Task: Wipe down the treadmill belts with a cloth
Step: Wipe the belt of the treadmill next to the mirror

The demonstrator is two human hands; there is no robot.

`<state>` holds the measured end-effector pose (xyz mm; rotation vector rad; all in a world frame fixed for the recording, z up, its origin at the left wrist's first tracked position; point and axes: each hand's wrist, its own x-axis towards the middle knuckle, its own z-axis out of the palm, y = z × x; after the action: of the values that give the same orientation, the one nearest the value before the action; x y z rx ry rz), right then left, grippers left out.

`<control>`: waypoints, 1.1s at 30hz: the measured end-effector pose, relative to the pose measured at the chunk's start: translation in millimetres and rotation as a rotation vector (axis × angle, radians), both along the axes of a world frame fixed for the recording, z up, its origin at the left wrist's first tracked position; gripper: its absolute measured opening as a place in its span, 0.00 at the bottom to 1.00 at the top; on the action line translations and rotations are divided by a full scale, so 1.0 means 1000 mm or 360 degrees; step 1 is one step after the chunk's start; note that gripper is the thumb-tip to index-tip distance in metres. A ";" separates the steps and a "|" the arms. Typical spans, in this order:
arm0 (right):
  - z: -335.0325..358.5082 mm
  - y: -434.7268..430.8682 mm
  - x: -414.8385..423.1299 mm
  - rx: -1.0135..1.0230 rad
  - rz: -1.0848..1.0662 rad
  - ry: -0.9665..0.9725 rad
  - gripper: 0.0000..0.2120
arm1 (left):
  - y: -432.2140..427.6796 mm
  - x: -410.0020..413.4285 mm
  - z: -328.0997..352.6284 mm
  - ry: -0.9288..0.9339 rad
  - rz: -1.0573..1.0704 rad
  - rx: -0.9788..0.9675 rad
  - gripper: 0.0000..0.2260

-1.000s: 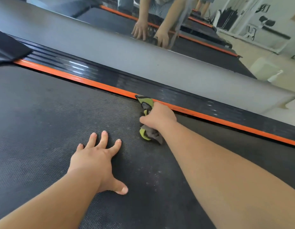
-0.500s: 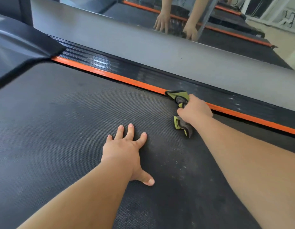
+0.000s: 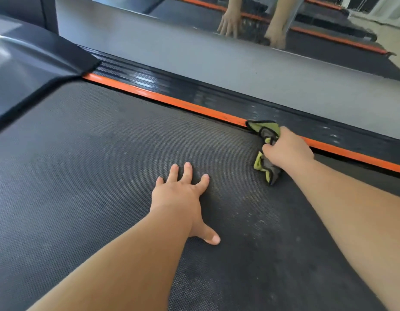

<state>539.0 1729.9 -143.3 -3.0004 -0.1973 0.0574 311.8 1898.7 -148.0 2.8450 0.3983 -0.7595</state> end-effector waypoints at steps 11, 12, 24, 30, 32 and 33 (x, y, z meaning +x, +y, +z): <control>0.003 0.024 -0.076 0.0188 0.0546 0.0178 0.18 | -0.002 -0.001 0.008 0.0029 -0.0006 0.0030 0.65; 0.006 -0.001 -0.060 0.0107 0.0411 0.0135 0.21 | -0.002 -0.001 0.007 0.0034 -0.0003 0.0026 0.65; -0.004 -0.044 -0.188 0.0094 0.0666 0.0277 0.18 | -0.013 -0.005 0.018 0.0035 0.0008 0.0114 0.65; 0.009 -0.136 -0.121 -0.0090 0.0032 0.0251 0.22 | -0.061 -0.041 0.024 0.0016 -0.0237 0.0151 0.57; 0.006 -0.144 -0.115 -0.0097 -0.0151 0.0214 0.23 | -0.059 -0.047 0.024 0.0212 -0.0229 0.0047 0.62; 0.003 -0.141 -0.118 -0.0091 -0.0189 0.0187 0.22 | -0.055 -0.047 0.025 0.0250 -0.0238 0.0043 0.63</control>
<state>420.9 1588.8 -140.2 -3.0460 -0.0055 0.2305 264.7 1844.2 -122.8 2.8750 0.2191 -1.0173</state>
